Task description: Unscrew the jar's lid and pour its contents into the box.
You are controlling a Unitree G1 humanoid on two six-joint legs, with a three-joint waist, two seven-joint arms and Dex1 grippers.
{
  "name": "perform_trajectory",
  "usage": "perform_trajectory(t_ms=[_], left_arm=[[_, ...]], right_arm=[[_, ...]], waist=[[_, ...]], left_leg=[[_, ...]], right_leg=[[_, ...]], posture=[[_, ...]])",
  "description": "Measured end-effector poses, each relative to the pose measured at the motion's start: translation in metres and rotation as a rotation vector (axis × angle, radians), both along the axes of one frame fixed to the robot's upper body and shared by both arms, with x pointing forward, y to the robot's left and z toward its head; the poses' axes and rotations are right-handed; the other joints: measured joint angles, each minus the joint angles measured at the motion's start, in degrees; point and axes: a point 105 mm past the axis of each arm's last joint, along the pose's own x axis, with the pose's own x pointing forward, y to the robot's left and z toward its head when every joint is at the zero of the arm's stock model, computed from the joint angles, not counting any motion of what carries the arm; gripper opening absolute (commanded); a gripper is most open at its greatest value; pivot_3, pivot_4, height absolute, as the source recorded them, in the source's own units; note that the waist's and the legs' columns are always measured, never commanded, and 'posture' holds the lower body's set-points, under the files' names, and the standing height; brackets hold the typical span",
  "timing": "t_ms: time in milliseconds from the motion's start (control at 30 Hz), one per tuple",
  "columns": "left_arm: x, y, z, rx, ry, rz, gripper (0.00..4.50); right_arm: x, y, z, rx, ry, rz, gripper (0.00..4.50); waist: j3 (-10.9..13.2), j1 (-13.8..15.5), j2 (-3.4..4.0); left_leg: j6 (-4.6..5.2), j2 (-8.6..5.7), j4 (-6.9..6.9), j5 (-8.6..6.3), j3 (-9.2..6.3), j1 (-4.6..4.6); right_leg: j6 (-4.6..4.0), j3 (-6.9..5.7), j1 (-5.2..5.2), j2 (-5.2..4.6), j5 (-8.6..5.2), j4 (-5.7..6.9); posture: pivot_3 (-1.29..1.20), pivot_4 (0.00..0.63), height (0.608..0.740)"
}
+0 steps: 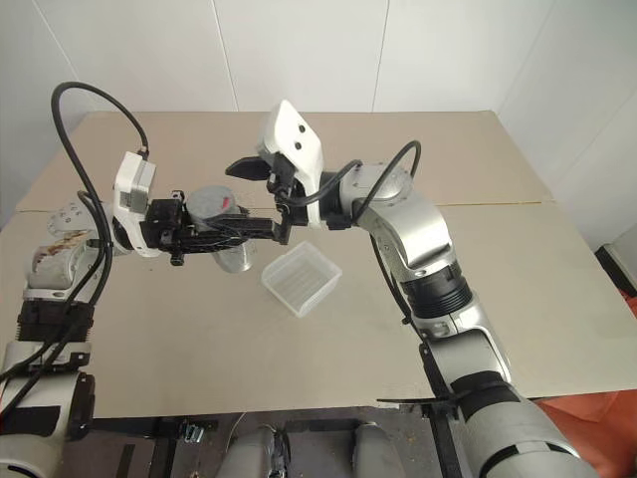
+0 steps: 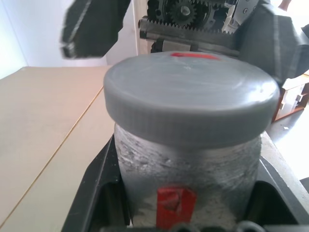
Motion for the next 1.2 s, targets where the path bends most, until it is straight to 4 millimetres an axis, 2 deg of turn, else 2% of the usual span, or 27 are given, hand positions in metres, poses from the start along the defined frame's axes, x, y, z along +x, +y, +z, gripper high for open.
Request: perform_trajectory(t_ms=[133,367,467,633,733,933,1200], left_arm=[[-0.010,0.002,-0.001,0.021,-0.011,-0.041,2.02],[-0.011,0.000,0.002,0.017,-0.026,-0.046,2.02],[-0.010,-0.007,0.001,-0.005,-0.026,-0.055,2.02],[-0.003,-0.017,-0.001,-0.029,-0.010,-0.069,2.02],[0.001,-0.020,0.001,-0.037,-0.020,-0.070,2.02],[0.005,-0.028,0.001,-0.046,-0.022,-0.087,2.02],[0.002,-0.031,0.003,-0.035,-0.037,-0.098,2.02]], right_arm=[[0.025,-0.036,0.002,0.030,0.019,-0.161,4.49],[0.024,-0.038,0.003,0.037,0.013,-0.161,4.49],[0.014,-0.033,0.009,0.046,-0.015,-0.120,4.49],[-0.018,-0.018,0.023,0.084,-0.061,0.028,4.49],[-0.027,-0.010,0.025,0.087,-0.074,0.059,4.49],[-0.029,0.009,0.017,0.088,-0.036,0.074,4.49],[-0.011,0.020,0.007,0.064,0.014,0.017,4.49]], waist=[[0.00,0.31,0.00],[0.00,-0.30,0.00],[0.00,-0.04,0.00],[0.00,0.14,0.00],[0.00,0.10,0.00],[0.00,0.03,0.00],[0.00,0.01,0.00]], left_leg=[[0.01,-0.02,0.01,-0.01,0.01,-0.03],[-0.01,0.02,-0.02,0.00,0.01,-0.01],[0.00,0.01,-0.01,0.00,0.01,-0.02],[0.01,0.00,0.01,0.00,0.00,-0.02],[0.00,0.00,0.02,0.00,-0.01,-0.02],[0.00,0.00,0.01,0.00,0.00,-0.01],[0.00,0.00,0.01,0.00,-0.01,-0.02]], right_leg=[[0.00,-0.03,0.00,-0.04,0.00,-0.02],[0.00,0.01,-0.04,0.02,0.00,0.01],[0.00,0.01,-0.02,0.01,0.00,-0.01],[0.00,0.00,0.01,0.01,0.00,0.00],[0.00,0.00,0.01,0.01,0.00,0.01],[0.00,0.00,0.00,0.02,0.00,0.00],[0.00,0.00,0.00,0.01,0.00,0.00]], posture=[[0.00,0.150,0.740],[0.00,0.150,0.740],[0.00,0.150,0.740],[0.00,0.150,0.740],[0.00,0.150,0.740],[0.00,0.150,0.740],[0.00,0.150,0.740]])
